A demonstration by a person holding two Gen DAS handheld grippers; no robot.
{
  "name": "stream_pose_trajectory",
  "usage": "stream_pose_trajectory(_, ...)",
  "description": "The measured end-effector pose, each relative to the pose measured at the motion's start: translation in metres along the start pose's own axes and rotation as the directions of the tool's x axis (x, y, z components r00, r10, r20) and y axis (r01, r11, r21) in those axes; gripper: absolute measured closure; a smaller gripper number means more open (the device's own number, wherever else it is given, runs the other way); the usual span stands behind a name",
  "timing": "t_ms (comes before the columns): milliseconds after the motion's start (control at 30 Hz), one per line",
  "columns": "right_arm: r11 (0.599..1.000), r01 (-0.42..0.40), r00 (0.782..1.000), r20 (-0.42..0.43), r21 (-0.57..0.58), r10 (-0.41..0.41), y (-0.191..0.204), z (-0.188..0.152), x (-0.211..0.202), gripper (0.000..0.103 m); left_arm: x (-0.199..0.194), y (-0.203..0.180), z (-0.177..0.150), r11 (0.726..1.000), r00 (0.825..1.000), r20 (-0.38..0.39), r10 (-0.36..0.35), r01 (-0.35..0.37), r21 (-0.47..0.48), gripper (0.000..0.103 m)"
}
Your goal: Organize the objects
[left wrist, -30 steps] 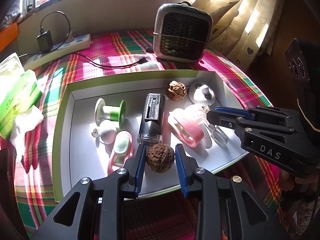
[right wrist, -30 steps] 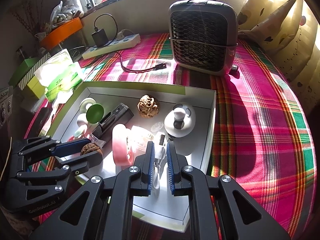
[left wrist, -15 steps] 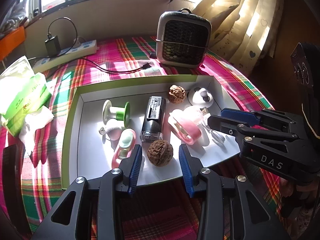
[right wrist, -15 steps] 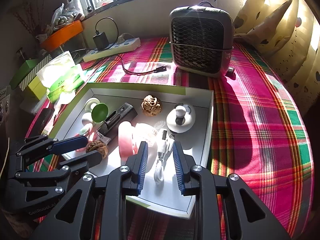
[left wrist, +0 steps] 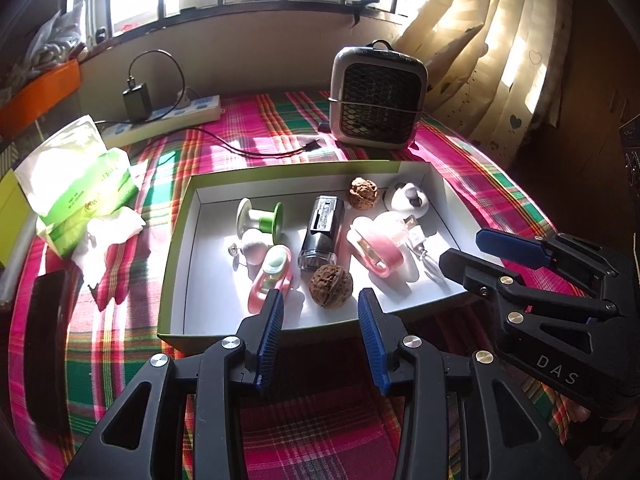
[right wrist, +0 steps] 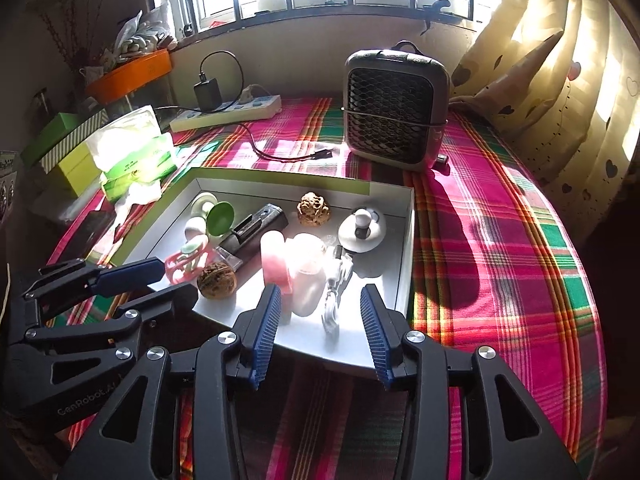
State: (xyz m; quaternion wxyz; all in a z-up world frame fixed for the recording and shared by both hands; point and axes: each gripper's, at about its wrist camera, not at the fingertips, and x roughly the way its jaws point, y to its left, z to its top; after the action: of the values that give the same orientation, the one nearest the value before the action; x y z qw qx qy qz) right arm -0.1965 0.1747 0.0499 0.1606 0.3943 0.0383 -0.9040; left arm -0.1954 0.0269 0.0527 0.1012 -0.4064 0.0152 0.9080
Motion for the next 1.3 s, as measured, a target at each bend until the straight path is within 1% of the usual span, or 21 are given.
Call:
stream_pose_trajectory(133, 1.000, 0.015, 1.000, 0.019, 0.005, -0.015, 0.003, -0.004, -0.008, 0.060, -0.007, 0.000, -0.004, 1.000, 1.000, 0.015, 0.003, -0.003, -0.014, 0.067)
stream_pose_trajectory(233, 0.999, 0.031, 0.999, 0.024, 0.006, -0.032, 0.007, -0.010, -0.013, 0.060, -0.013, 0.000, -0.009, 0.999, 0.999, 0.030, 0.044, -0.043, -0.012, 0.067)
stream_pose_trajectory(367, 0.999, 0.043, 0.998, 0.037, 0.015, -0.043, 0.011, -0.018, -0.021, 0.059, -0.017, 0.001, -0.018, 0.998, 0.998, 0.026, 0.064, -0.063, -0.028, 0.066)
stream_pose_trajectory(400, 0.999, 0.048, 0.998, 0.036, 0.017, -0.048, 0.012, -0.020, -0.021, 0.057, -0.018, 0.000, -0.020, 0.997, 0.997, 0.024, 0.075, -0.075, -0.029, 0.066)
stream_pose_trajectory(467, 0.998, 0.053, 0.998, 0.026, 0.014, -0.054, 0.014, -0.026, -0.021, 0.054, -0.019, -0.001, -0.025, 0.996, 0.995, 0.024, 0.092, -0.091, -0.023, 0.066)
stream_pose_trajectory(567, 0.998, 0.056, 0.998, 0.007, 0.002, -0.056, 0.019, -0.034, -0.019, 0.054, -0.021, 0.001, -0.034, 0.995, 0.995, 0.017, 0.094, -0.094, -0.034, 0.066)
stream_pose_trajectory(833, 0.998, 0.061, 0.998, -0.032, 0.025, -0.060, 0.024, -0.057, -0.018, 0.053, -0.022, 0.004, -0.059, 0.989, 0.991, -0.013, 0.132, -0.133, -0.063, 0.066)
stream_pose_trajectory(967, 0.996, 0.073, 0.996, -0.045, 0.047, -0.071, 0.022, -0.065, -0.018, 0.049, -0.023, 0.003, -0.068, 0.987, 0.989, -0.018, 0.148, -0.149, -0.061, 0.066)
stream_pose_trajectory(1133, 0.996, 0.082, 0.995, -0.052, 0.044, -0.080, 0.024, -0.073, -0.020, 0.049, -0.023, 0.003, -0.078, 0.985, 0.987, -0.031, 0.155, -0.157, -0.077, 0.066)
stream_pose_trajectory(1300, 0.995, 0.087, 0.994, -0.067, 0.048, -0.083, 0.024, -0.081, -0.021, 0.049, -0.023, -0.001, -0.083, 0.984, 0.987, -0.038, 0.158, -0.161, -0.072, 0.066)
